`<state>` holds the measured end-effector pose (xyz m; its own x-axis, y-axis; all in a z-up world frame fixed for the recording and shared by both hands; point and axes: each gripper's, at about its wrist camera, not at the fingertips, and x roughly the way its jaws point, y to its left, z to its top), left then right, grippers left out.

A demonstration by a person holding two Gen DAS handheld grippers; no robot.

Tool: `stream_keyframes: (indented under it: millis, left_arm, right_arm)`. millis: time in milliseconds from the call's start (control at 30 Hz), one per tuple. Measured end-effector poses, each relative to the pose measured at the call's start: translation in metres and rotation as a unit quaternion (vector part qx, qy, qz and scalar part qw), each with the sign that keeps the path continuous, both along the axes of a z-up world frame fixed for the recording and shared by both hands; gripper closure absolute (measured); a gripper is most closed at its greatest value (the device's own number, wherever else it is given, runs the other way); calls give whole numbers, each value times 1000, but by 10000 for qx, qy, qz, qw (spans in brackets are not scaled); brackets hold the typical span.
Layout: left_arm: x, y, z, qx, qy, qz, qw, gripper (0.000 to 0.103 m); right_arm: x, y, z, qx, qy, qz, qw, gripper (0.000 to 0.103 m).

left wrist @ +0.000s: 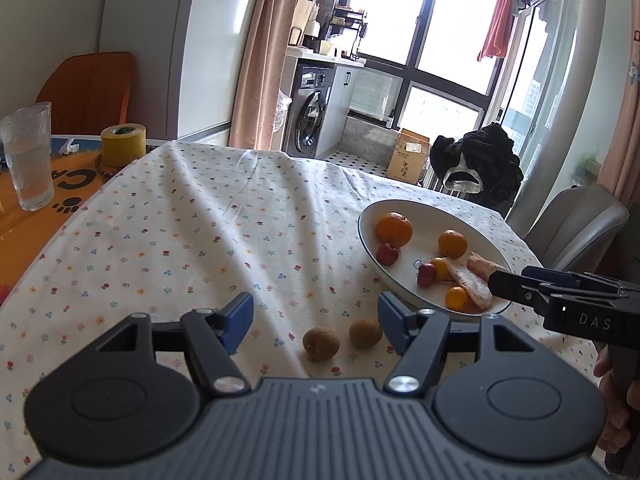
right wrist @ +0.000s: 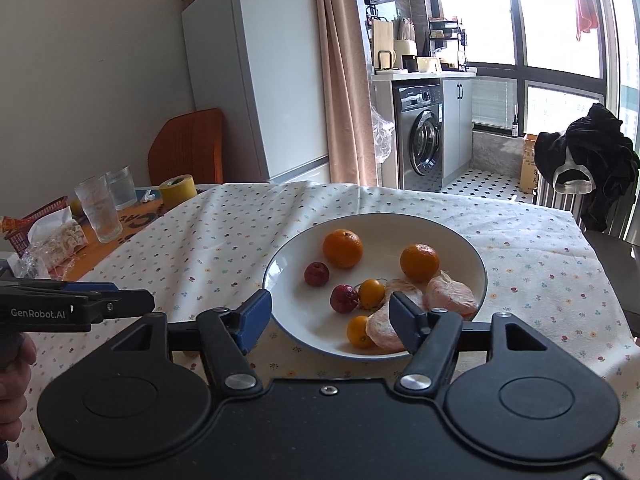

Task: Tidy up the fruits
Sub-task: 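Move both grippers toward the brown kiwis beside the bowl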

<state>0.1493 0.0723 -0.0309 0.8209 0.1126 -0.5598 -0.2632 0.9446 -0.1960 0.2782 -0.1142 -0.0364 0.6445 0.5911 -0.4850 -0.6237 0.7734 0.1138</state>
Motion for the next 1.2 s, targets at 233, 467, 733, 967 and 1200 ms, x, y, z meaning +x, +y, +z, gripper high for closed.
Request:
stream_keyframes:
  millis: [233, 467, 733, 967, 1200]
  left_arm:
    - [-9, 3, -6, -56, 17, 25, 10000, 36]
    - [-15, 5, -11, -46, -5, 47, 10000, 36]
    - [-10, 6, -22, -159, 77, 65, 9998, 39]
    - [0, 0, -31, -202, 114, -57, 9997, 42]
    - [10, -1, -37, -263, 142, -165, 9994, 47]
  right_arm:
    - [-14, 9, -3, -7, 47, 246, 9997, 38]
    - [-22, 20, -8, -54, 94, 516, 9986, 38]
    - [-25, 30, -16, -102, 186, 762, 9969, 39]
    - [-22, 34, -24, -164, 292, 863, 9957, 46]
    - [-20, 37, -29, -258, 351, 955, 9945, 52]
